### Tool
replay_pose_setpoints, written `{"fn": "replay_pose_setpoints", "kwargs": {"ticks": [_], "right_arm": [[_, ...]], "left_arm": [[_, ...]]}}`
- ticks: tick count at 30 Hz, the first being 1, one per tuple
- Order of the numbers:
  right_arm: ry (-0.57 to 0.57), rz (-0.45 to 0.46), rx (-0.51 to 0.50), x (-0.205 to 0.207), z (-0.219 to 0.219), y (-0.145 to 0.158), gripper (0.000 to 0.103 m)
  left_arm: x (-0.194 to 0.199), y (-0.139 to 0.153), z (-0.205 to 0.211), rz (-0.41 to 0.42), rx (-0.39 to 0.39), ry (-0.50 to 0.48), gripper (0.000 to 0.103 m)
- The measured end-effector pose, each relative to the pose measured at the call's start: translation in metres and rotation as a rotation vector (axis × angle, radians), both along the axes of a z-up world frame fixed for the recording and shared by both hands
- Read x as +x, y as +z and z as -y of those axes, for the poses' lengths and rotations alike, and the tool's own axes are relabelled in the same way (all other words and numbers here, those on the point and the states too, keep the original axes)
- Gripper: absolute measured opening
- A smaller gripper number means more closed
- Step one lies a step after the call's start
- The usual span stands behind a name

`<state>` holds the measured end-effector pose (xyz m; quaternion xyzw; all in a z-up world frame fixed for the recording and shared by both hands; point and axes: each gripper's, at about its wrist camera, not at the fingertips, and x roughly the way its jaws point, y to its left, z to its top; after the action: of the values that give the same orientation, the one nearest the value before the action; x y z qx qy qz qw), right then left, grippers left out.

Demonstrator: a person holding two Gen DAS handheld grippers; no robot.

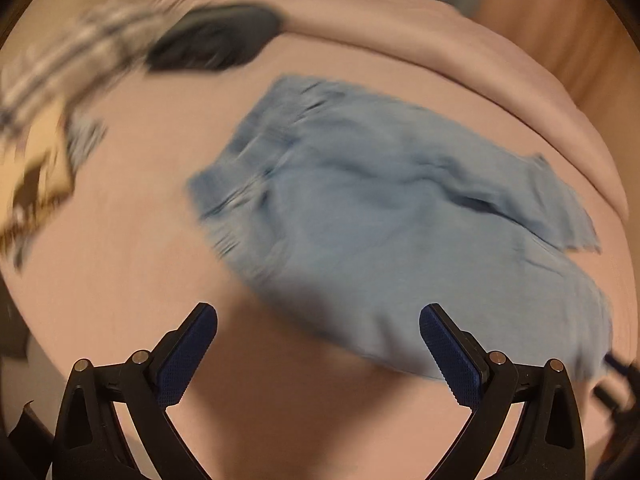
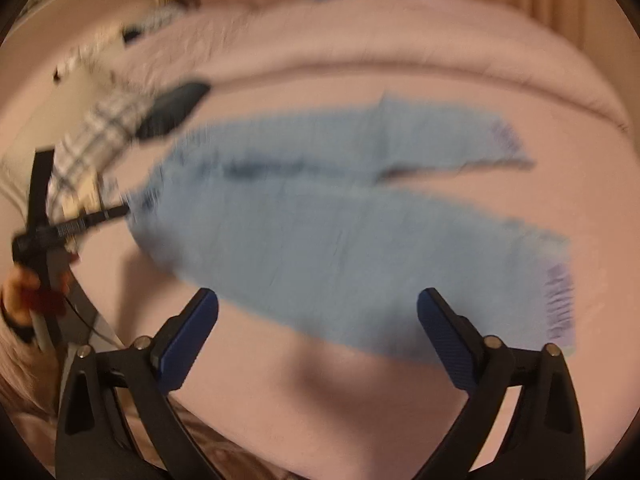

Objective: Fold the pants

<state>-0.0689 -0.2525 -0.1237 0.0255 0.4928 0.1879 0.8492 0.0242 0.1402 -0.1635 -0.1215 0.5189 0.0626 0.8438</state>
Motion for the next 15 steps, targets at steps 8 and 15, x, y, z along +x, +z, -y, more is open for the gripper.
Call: {"fn": "replay_pose_setpoints", "kwargs": {"ticks": [8,15], "right_arm": [[0.357,0.010,-0.086,0.011,-0.090,-0.047,0.071],[0.422,-0.041,-0.085,0.032,-0.109,-0.057,0.011]], "left_arm": [[0.013,-0.030,-0.021,-0.030,-0.149,0.072,0.048],[0.009,-0.025,-0.035,0.019,-0.182,0.046,0.019]]}}
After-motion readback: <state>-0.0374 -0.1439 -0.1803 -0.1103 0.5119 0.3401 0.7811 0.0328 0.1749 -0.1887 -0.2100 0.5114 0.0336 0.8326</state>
